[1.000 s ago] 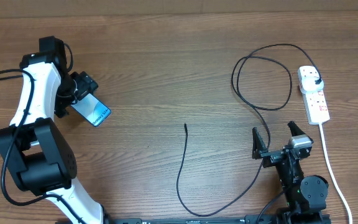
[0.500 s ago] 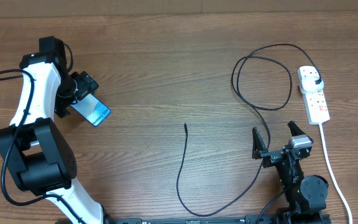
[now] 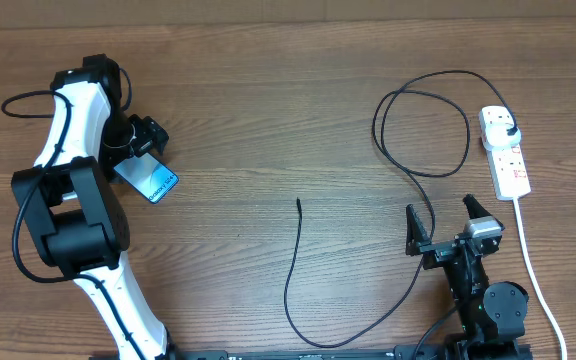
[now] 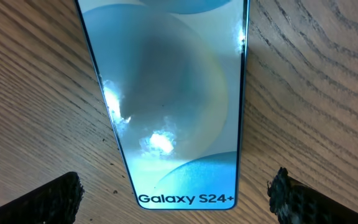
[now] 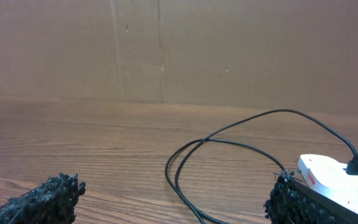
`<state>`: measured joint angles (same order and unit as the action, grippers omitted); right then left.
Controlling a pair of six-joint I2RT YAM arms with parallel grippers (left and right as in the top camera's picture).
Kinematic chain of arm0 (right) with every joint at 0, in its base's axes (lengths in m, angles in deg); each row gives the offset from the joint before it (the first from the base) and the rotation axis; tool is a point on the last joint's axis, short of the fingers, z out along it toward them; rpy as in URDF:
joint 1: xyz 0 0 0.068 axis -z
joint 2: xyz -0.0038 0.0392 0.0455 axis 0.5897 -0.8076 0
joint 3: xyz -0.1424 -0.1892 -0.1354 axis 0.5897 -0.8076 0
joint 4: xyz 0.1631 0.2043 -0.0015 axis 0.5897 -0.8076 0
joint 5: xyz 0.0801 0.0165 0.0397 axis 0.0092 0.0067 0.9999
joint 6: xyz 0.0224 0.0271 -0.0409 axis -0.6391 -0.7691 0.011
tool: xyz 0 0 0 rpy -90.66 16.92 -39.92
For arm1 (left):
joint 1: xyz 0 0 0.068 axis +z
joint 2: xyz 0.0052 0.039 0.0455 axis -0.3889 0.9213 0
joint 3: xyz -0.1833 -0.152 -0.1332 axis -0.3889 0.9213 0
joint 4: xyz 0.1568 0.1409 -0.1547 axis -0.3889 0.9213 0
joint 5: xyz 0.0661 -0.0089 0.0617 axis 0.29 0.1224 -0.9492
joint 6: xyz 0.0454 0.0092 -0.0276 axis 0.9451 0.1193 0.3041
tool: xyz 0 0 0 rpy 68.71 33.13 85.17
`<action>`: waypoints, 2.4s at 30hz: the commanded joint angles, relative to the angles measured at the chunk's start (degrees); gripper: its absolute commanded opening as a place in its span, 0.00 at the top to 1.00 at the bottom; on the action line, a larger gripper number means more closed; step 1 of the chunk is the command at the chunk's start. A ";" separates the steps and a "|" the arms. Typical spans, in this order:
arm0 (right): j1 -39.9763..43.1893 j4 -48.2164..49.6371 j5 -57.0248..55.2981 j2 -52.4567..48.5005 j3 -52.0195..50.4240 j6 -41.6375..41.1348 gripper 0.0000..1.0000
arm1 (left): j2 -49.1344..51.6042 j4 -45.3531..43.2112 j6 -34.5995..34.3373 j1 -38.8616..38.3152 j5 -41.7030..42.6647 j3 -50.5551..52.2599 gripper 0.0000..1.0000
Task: Plug charger to phone and switch on socket
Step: 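Lower the left gripper and close it on the phone's sides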
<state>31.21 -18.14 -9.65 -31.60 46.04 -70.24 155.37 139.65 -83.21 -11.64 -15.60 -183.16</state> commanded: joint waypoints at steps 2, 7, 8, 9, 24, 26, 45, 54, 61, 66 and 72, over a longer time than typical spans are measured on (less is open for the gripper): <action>-0.31 0.26 0.09 0.57 -0.61 0.26 0.00 | 0.35 -0.15 0.13 0.00 -0.96 -1.05 0.00; -0.31 0.24 0.09 0.57 -0.61 0.26 0.00 | 0.35 -3.06 0.11 -0.02 -2.14 1.31 0.00; -0.31 0.26 0.09 0.57 -0.61 0.26 0.00 | 0.35 -3.65 0.09 -0.02 -2.10 2.03 0.00; -0.31 0.26 0.09 0.57 -0.61 0.26 0.00 | 0.35 -4.42 0.07 -0.02 -2.08 2.97 0.00; -0.31 0.26 0.09 0.57 -0.61 0.26 0.00 | 0.39 -9.25 -0.15 -0.02 -1.25 6.54 0.00; -0.31 0.26 0.09 0.57 -0.61 0.26 0.00 | 0.39 -9.14 -0.13 -0.02 -1.29 6.58 0.00; -0.31 0.26 0.09 0.57 -0.61 0.26 0.00 | 0.39 -13.53 -0.35 -0.02 -1.22 11.63 0.00; -0.31 0.26 0.09 0.57 -0.61 0.28 0.00 | 0.39 -16.24 -0.33 -0.02 -1.27 12.04 0.00; -0.31 0.24 0.09 0.57 -0.61 0.26 0.00 | 0.39 -16.46 -0.33 -0.02 -1.25 12.04 0.00; -0.31 0.26 0.09 0.57 -0.61 0.26 0.00 | 0.39 -16.44 -0.33 -0.02 -1.25 12.04 0.00; -0.31 0.26 0.09 0.57 -0.61 0.26 0.00 | 0.39 -17.18 -0.35 -0.02 -1.22 12.04 0.00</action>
<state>31.21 -18.14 -9.65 -31.60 46.04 -70.21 154.69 123.60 -83.21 -11.64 -16.27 -172.56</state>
